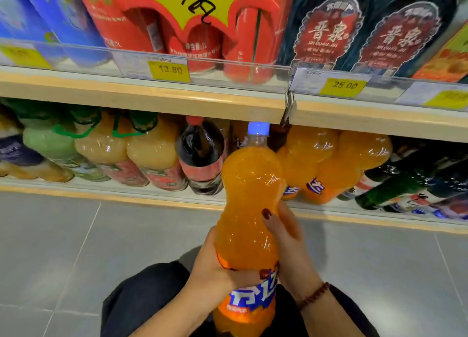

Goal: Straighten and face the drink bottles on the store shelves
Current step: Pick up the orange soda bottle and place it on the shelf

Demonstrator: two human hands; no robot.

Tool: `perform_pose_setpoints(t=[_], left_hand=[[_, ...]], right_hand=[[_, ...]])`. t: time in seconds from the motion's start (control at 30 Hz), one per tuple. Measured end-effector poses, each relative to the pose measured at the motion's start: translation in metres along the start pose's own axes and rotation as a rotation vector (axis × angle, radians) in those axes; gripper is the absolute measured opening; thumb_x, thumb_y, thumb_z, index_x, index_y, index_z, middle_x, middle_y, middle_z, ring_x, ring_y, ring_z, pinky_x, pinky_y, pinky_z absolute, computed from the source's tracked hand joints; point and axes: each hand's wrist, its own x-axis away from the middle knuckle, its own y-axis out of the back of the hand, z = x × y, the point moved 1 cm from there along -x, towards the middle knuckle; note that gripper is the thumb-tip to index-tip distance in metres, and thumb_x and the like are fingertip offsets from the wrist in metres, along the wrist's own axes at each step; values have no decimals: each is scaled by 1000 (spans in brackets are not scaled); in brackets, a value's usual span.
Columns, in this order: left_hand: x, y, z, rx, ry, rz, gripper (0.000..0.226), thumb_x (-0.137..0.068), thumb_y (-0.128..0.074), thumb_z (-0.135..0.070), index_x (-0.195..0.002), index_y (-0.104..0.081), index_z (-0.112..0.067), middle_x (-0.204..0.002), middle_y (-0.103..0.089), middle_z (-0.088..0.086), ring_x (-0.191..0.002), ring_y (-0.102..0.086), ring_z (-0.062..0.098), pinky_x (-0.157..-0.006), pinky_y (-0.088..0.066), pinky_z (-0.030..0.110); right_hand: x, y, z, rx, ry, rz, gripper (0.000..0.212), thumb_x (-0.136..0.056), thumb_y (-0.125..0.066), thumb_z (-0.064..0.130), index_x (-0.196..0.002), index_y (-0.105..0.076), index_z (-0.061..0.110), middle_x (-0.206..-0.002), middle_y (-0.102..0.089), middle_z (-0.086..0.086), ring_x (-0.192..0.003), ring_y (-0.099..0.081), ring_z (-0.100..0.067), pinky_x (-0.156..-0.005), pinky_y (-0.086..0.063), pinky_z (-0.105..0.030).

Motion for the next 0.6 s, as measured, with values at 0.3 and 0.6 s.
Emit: perform_pose_setpoints(t=[0.3,0.6], left_hand=[[-68,9,28,113,-138,70,91,-47,-91,-12,-126,-49,-30,-110,-72,-2,-98,-70,19,-76,-59,33],[-115,13,-12,134,-387,51,80,-44,-89,-26,-118,-58,-36,-112,-72,-1,-100,-70,19,-78,-58,32]], right_hand=[[-54,14,-28,22,69,-6,60,-51,-82,56,-107,-62,46,-111,-72,4,-93,-72,-15,-69,-59,-33],[-103,-7,42,355,232,111,55,-56,-87,30,-105,-61,27,-88,-75,12,-81,-71,-2,-61,-54,-14]])
